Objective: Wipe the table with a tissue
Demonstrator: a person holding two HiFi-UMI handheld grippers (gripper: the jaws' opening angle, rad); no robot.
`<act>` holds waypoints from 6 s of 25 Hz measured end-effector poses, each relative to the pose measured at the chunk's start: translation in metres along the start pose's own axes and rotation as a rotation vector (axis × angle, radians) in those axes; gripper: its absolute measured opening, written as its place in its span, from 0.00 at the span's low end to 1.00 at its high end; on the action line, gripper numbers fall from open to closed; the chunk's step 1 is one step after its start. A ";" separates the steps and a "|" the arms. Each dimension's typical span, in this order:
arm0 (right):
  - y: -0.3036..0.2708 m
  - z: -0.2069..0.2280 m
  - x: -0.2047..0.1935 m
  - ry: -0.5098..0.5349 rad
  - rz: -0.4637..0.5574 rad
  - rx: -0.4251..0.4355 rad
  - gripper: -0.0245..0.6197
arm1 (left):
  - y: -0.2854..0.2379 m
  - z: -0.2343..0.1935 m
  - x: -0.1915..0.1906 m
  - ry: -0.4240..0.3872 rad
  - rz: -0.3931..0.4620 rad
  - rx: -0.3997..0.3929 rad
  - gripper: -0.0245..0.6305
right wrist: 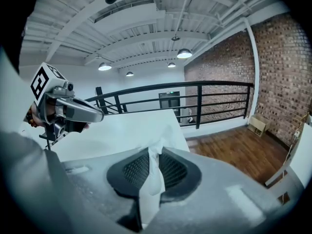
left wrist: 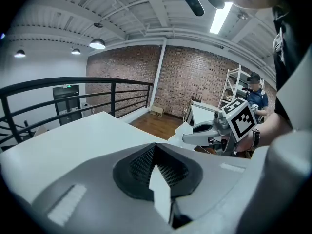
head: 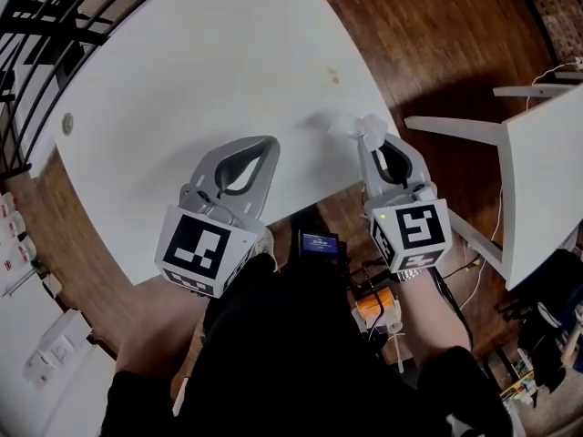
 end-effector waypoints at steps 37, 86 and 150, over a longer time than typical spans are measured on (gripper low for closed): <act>-0.097 0.036 0.009 0.066 -0.093 0.065 0.08 | -0.053 -0.034 0.002 0.087 -0.087 0.017 0.06; -0.121 -0.015 0.017 0.235 -0.183 0.104 0.08 | -0.041 -0.047 -0.008 0.123 -0.075 0.039 0.06; -0.148 0.039 0.023 0.352 -0.254 -0.068 0.08 | -0.031 -0.046 -0.017 0.133 -0.073 0.068 0.06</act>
Point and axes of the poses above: the fingertips, and each gripper's own axes: y backward along the fingers, z to its right, x out of its top, the point moved 3 cm from there along y, backward along the fingers, and after that the axes turned 9 degrees about -z, right-handed, at the moved point
